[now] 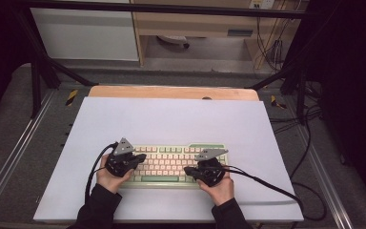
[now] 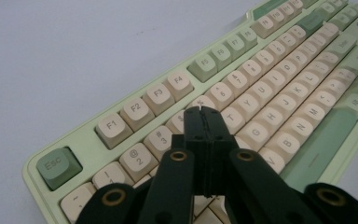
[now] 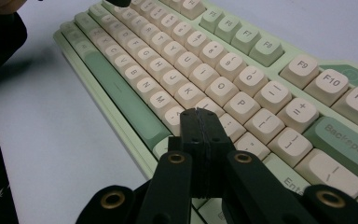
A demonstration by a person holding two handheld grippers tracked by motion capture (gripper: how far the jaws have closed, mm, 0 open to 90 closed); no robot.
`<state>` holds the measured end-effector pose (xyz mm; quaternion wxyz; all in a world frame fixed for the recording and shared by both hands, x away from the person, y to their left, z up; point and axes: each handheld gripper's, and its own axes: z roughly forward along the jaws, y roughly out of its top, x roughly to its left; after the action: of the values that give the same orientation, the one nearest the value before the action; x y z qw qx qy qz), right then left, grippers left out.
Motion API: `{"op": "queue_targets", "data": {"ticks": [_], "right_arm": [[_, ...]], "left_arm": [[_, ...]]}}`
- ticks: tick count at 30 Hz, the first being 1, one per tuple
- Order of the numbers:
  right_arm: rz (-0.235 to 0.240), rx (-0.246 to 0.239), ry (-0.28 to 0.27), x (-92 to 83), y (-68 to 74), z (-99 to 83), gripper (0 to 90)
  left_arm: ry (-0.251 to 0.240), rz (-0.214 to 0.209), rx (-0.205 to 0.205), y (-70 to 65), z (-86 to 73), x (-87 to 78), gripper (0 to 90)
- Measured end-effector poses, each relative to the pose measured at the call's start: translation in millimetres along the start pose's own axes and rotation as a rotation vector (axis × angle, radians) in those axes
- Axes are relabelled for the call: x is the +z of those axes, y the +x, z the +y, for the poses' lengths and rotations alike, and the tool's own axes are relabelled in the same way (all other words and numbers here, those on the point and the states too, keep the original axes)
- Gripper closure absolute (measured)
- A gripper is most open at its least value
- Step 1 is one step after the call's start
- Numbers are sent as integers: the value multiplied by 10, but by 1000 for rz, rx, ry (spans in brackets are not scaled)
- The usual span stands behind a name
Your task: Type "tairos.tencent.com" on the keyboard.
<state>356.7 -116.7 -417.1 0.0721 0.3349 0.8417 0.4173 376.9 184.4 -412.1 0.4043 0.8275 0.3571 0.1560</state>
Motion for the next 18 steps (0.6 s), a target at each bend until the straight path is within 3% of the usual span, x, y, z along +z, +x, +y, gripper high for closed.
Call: {"op": "queue_targets", "data": {"ticks": [18], "right_arm": [[2,-5,1,8,3,-6,900]], "left_arm": [[31,4,6,9,-81,133,900]]}}
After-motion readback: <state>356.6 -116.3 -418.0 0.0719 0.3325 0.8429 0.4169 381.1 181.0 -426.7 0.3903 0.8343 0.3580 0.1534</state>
